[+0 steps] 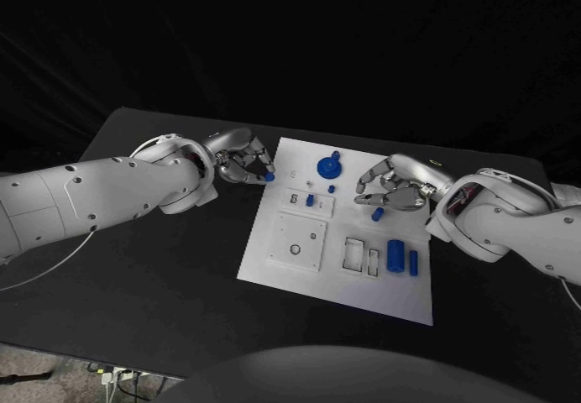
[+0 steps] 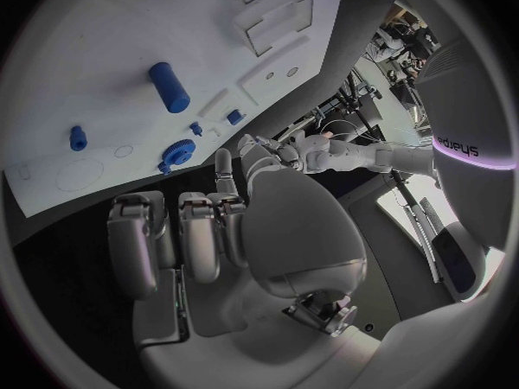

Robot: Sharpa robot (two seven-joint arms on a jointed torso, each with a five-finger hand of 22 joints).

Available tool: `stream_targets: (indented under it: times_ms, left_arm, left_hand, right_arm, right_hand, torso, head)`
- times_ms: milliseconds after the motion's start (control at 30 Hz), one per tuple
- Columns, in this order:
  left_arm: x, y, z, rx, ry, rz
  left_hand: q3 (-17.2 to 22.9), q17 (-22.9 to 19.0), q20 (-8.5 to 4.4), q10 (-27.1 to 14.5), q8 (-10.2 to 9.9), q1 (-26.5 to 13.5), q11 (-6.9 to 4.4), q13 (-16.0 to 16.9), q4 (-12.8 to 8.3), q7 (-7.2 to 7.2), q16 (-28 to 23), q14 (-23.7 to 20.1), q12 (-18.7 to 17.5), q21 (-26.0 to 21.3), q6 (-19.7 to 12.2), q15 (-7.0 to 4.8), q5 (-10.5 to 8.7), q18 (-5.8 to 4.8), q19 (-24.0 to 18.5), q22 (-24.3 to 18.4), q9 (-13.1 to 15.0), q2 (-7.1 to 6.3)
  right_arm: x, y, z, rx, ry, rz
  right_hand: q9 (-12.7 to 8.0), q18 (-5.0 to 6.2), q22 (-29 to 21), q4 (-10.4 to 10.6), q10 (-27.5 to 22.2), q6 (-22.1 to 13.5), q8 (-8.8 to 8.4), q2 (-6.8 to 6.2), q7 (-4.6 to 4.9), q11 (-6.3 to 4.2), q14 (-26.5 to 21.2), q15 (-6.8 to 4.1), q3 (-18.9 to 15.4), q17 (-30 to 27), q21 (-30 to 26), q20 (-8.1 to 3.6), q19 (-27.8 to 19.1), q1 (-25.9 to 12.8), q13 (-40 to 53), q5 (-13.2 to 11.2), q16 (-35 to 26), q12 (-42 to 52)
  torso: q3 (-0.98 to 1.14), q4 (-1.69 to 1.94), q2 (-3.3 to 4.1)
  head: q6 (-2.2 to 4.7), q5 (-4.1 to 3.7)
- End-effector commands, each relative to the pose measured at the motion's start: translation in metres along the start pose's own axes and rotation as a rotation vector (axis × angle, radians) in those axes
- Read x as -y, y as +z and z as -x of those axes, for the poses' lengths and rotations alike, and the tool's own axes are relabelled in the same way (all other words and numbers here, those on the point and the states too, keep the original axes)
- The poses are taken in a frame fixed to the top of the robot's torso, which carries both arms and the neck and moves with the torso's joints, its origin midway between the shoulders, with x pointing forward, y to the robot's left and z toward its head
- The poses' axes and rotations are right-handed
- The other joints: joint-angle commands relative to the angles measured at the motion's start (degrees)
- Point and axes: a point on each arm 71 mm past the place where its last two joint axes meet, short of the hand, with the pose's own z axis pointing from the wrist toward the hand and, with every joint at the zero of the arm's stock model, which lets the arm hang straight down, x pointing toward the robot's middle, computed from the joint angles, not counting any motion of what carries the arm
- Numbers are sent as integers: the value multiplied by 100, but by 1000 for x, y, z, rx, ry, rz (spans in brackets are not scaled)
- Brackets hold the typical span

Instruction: Assemble the parts on the task board

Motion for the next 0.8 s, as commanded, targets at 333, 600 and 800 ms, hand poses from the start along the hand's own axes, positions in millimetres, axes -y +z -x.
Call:
stream_targets:
  times_ms: [333,600,800]
  left_arm:
    - [1,-2,-34,-115,-504,-16]
    - [-7,-1,-58,-102,-599,-23]
    - [-6,-2,-63,-87,-652,-36]
  left_hand:
    - [-162,1506,48,606,-106,-31,33,1507,6,66,14,604,-9,-84,-99,44,169,-76,310,1373,-36,91]
    - [-222,1506,61,606,-133,-3,50,1507,-8,84,14,604,-9,-92,-138,61,226,-74,300,1370,-44,127]
    - [-298,1506,74,606,-138,28,60,1507,-34,93,14,604,-9,-84,-133,73,354,-76,303,1373,-43,157]
  right_arm:
    - [8,-5,-12,-37,41,-31]
    - [9,-6,-13,-30,52,-26]
    - [3,-5,-10,22,60,29]
  right_hand:
    - [22,5,1396,-23,596,27,48,25,-22,-39,608,-44,-22,1509,-60,-25,387,0,1503,-27,20,15]
    - [26,7,1394,-30,596,-54,25,31,-4,-32,608,-47,-24,1509,-67,-34,383,16,1503,-19,20,15]
    - [-154,-3,1404,-155,596,-466,-212,36,146,75,608,26,68,1509,-42,2,401,236,1503,385,20,15]
  torso:
    - [1,-3,5]
    - [-9,1,6]
    - [-6,6,-2]
  head:
    - [0,23]
    - [0,-10]
    - [0,-33]
